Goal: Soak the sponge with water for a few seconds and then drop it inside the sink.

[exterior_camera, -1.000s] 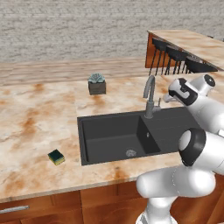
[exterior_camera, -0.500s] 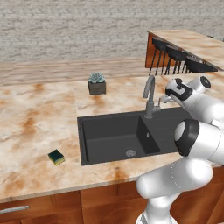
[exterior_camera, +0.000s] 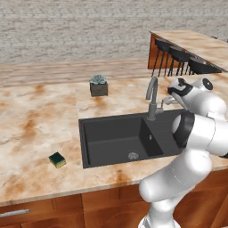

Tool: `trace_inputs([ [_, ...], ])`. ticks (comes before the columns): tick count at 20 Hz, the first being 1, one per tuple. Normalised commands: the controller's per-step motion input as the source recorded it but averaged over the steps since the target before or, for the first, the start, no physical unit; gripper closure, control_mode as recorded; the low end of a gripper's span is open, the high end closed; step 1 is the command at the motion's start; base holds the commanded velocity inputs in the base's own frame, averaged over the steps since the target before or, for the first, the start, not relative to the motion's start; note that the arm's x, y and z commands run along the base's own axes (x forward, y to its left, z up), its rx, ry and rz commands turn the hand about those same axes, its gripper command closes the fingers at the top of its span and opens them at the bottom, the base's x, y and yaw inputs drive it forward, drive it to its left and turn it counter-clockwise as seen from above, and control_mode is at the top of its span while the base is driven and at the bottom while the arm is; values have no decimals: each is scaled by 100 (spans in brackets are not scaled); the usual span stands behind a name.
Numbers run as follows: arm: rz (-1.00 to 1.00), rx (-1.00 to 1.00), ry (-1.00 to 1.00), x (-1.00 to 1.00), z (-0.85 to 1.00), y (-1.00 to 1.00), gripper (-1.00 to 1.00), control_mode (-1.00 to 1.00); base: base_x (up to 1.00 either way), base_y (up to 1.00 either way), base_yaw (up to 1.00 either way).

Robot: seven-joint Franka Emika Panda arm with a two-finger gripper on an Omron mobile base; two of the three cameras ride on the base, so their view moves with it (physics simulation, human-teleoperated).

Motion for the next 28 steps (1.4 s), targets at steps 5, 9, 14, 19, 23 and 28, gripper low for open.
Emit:
trace_inputs([
  [5,0,0,0,20,-7,-14,-100,-100,0,0,0],
  [9,0,0,0,17,-12,-4,-100,-100,0,0,0],
  [14,0,0,0,21,-21,0,-100,-100,0,0,0],
  [19,0,0,0,23,-24,0,-100,-100,0,0,0],
  [23,0,0,0,27,-21,-1,-100,-100,0,0,0],
  [28,0,0,0,29,-20,-4,-100,-100,0,0,0],
])
